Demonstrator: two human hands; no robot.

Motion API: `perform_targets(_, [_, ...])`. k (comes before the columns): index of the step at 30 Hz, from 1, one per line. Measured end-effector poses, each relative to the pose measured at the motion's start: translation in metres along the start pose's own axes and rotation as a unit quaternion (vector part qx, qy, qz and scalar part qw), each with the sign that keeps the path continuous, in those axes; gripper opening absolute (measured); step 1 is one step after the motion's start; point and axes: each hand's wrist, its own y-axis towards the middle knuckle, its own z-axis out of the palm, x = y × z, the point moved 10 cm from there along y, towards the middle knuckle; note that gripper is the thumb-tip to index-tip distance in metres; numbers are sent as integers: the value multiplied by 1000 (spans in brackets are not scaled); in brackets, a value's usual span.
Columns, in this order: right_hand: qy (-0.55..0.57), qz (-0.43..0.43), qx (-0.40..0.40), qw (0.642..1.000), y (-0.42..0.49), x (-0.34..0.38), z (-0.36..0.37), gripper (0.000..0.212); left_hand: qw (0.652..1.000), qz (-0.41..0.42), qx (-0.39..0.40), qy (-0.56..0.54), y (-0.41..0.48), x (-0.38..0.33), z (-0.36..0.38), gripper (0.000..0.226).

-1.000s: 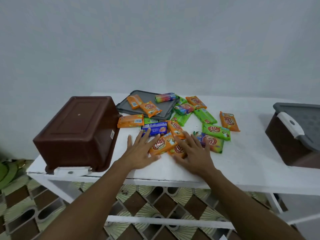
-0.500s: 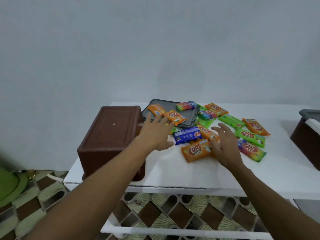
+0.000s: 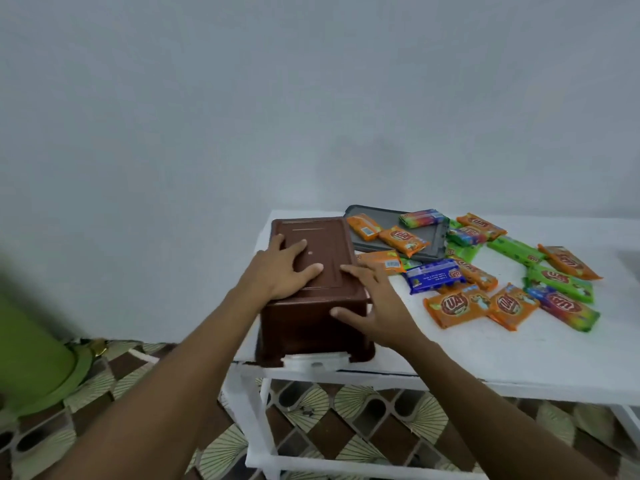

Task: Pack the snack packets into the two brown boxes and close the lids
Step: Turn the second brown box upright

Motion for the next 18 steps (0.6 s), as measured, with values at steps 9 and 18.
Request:
perform_targets(9, [150,64,-23,986,-34,-53,-49,68,982,64,-91,154,12,-44,-18,71])
perform_targets(18, [-52,207,-199,956,-41,-67,-60,41,998,-38,5,47,45,15,-27,121])
